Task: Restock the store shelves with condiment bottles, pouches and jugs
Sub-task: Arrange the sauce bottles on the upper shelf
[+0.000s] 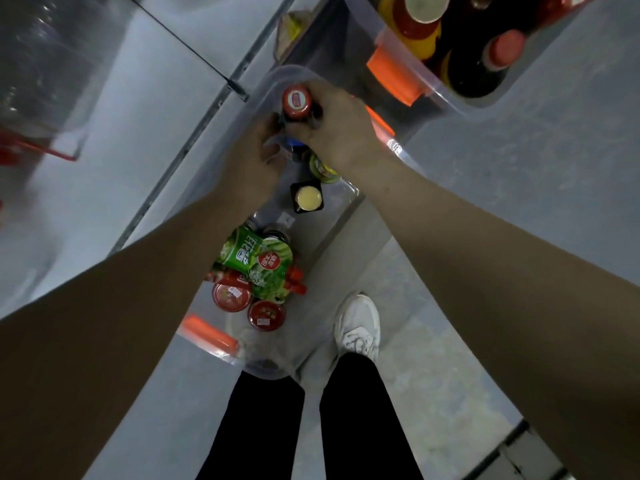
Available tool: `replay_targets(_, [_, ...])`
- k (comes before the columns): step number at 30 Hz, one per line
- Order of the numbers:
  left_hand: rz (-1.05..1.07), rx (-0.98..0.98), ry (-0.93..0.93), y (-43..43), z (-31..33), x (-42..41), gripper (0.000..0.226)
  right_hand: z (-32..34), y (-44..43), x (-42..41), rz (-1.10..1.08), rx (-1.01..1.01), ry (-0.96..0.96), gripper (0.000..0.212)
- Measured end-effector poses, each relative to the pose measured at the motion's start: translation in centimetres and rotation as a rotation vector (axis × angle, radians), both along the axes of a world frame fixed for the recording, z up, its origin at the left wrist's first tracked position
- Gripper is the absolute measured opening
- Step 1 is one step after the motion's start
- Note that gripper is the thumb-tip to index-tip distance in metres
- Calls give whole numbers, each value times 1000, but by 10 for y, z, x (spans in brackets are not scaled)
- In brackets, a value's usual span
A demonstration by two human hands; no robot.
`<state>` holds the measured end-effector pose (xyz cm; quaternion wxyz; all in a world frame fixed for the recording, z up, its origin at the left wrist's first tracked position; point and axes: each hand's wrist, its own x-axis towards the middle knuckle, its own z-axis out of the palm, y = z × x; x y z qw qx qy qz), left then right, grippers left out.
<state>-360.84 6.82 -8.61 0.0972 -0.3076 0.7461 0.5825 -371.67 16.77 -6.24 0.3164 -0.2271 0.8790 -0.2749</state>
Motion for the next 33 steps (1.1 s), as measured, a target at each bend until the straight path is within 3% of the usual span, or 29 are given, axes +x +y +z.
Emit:
replay_targets(8, [-41, 74, -10, 0, 8, 16, 58, -3, 10, 15, 45, -21, 52, 47])
replay_targets(14, [-17, 102, -9, -1, 48, 22, 59, 50, 27, 24, -109, -231, -67, 40])
replay_targets(21, [-81, 45, 20, 11, 138, 23, 66, 152, 41, 18, -236, -344, -157, 30])
replay_targets(27, [-63, 86, 38, 33, 247, 32, 66, 278, 52, 9, -344, -436, -171, 39])
replay_targets(33, [-21, 193, 32, 47, 371, 45, 67, 401, 71, 6, -393, -647, -313, 15])
